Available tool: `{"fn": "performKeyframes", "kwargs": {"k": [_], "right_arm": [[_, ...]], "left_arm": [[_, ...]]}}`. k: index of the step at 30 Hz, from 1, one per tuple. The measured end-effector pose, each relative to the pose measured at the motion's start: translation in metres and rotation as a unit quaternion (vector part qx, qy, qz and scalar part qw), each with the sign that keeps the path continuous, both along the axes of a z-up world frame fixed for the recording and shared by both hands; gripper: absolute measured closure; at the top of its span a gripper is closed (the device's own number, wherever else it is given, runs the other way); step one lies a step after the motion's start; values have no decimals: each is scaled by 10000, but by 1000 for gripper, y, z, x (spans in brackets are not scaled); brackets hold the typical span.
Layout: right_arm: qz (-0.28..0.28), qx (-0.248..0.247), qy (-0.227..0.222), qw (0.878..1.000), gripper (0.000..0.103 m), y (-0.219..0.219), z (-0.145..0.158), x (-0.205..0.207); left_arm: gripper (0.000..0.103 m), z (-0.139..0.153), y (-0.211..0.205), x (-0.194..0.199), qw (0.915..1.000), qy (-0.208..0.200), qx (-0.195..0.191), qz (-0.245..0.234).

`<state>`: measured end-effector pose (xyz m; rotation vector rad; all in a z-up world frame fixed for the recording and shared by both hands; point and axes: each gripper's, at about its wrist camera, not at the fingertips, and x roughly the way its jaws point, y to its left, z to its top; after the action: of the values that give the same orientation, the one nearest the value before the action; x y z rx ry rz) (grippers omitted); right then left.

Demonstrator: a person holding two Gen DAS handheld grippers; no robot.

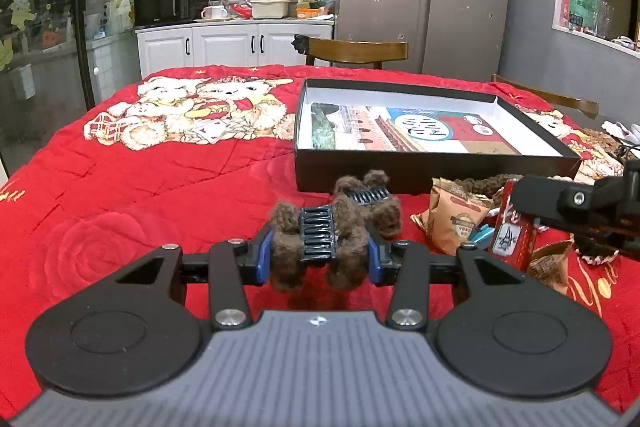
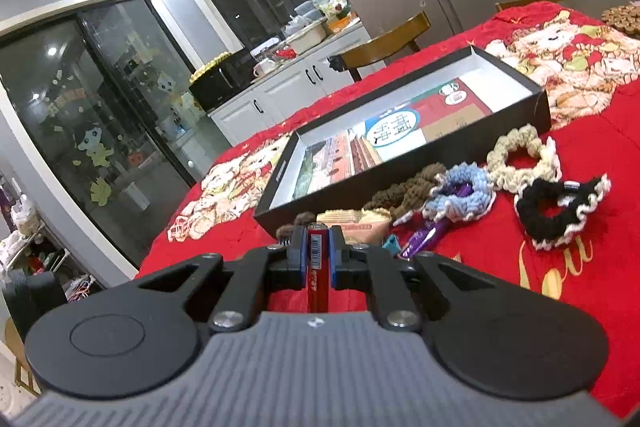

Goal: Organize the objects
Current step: 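Lift the bear and red snack bar and carry both toward the black box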

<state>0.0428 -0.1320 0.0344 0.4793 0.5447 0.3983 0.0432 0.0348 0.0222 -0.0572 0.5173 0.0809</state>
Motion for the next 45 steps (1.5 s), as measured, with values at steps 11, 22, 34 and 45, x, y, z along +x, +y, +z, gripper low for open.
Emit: {"fn": "performKeyframes", "kwargs": {"k": [11,22,34,45], "right_arm": [[194,35,-450,9988,91,1,33,8],[319,-102,-1100,9934,91,10,84,34],[240,143,-1234,9920,91,16,124,98],[25,564,-1095,9924,91,14,131,158]], "left_arm": [[53,25,0,-2,9997,-250,61,-40],[53,59,2,20,9983,-455,-31,-362],[53,113,11,77,9951,-760,73,-634],[53,136,14,173,9948,-527,-62,-866]]}}
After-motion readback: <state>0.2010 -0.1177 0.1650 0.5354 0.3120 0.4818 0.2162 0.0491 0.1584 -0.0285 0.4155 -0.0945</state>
